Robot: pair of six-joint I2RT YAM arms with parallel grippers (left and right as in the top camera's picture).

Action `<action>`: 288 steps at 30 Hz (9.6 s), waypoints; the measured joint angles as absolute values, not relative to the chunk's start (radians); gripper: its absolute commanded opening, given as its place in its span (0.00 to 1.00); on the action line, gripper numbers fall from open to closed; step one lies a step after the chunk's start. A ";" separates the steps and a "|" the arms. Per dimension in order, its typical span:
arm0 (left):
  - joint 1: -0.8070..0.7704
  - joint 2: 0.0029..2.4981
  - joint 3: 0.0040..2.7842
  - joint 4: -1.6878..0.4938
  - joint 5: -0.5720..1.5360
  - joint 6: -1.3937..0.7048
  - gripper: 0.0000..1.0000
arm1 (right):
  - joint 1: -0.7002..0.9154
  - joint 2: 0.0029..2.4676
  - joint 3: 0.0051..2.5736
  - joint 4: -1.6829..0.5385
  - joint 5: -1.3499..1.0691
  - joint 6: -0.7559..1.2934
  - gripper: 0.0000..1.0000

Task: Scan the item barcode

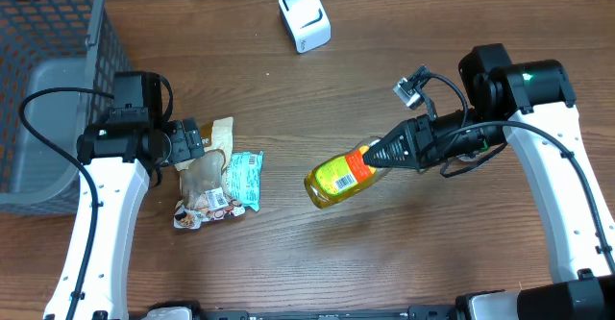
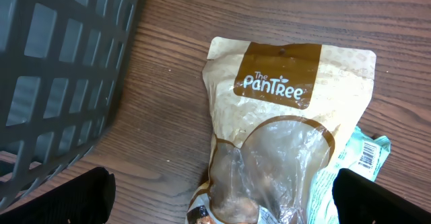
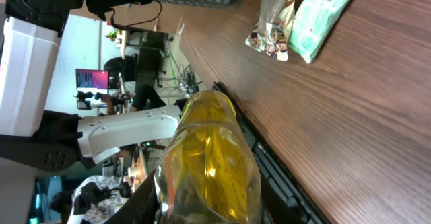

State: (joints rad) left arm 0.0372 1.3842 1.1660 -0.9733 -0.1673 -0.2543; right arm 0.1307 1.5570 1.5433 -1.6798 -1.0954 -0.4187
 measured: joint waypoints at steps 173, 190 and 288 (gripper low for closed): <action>0.037 1.384 1.166 -0.974 -0.167 -0.254 1.00 | 0.611 2.405 2.002 -0.047 0.784 -0.602 0.04; 0.037 1.384 1.166 -0.973 -0.167 -0.254 0.99 | 0.614 2.378 2.002 -0.215 0.913 -0.541 0.04; 0.037 1.384 1.166 -0.973 -0.167 -0.254 1.00 | 0.326 1.793 1.821 -1.341 -0.132 0.270 0.81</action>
